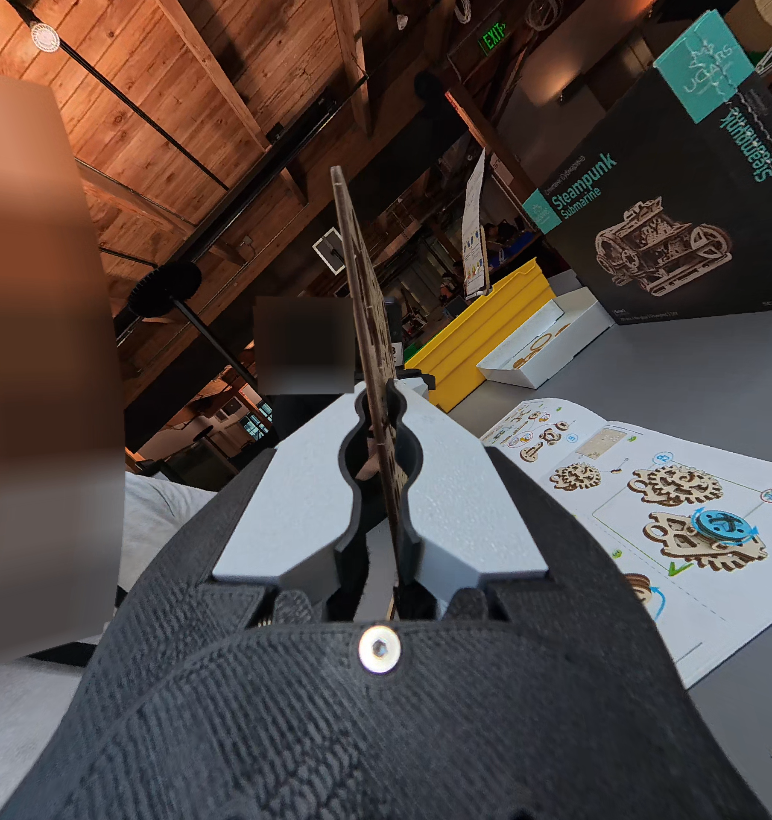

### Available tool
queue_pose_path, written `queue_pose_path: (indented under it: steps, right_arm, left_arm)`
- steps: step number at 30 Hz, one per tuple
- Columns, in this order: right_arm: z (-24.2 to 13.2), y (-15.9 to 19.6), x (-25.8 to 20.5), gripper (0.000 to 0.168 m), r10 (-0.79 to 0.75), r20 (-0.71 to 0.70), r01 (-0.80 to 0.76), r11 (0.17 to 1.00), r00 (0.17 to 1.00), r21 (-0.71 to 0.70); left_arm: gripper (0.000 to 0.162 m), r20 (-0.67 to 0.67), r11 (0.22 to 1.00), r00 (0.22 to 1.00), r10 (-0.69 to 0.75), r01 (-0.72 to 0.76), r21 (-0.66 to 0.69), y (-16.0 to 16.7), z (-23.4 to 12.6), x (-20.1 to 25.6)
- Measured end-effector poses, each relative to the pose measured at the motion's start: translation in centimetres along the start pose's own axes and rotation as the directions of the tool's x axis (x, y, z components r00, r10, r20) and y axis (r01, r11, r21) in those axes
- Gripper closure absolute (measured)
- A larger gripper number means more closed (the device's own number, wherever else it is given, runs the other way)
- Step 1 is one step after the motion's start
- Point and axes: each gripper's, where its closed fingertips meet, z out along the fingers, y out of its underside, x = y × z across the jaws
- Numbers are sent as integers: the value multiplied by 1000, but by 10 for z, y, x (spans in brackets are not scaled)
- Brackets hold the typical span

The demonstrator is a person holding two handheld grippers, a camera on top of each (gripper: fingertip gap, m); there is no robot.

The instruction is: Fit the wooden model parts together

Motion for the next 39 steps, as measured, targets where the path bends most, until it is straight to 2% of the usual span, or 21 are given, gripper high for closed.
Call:
queue_pose_path:
  steps: [1, 3, 5, 8, 13, 23, 39]
  right_arm:
    - [1, 0, -3, 165, -11, 13, 11, 1000, 1000, -1]
    - [4, 8, -6, 152, 6, 28, -4, 998, 1000, -57]
    - [5, 17, 0, 167, -18, -11, 17, 993, 1000, -115]
    - [4, 19, 3, 168, -72, -63, 61, 986, 995, -156]
    - [5, 22, 7, 168, -53, -84, 39, 986, 995, -162]
    - [4, 20, 1, 168, -25, -39, 19, 989, 999, -145]
    - [8, 28, -2, 166, -97, -93, 78, 979, 991, -187]
  left_arm:
    - [161, -7, 1000, 1000, 1, -1, -8, 0, 0, 2]
    - [161, 8, 999, 1000, 26, -26, -20, 1, 0, 1]
    - [161, 27, 998, 999, 44, -43, -34, 3, 1, 0]
    - [160, 90, 997, 993, 77, -74, -37, 2, 0, -6]
    - [157, 185, 990, 973, 139, -134, -41, 0, -2, -15]
    - [161, 16, 998, 1000, -6, 5, 56, -9, -3, 1]
    - [158, 176, 996, 981, 80, -87, 32, -6, -6, -18]
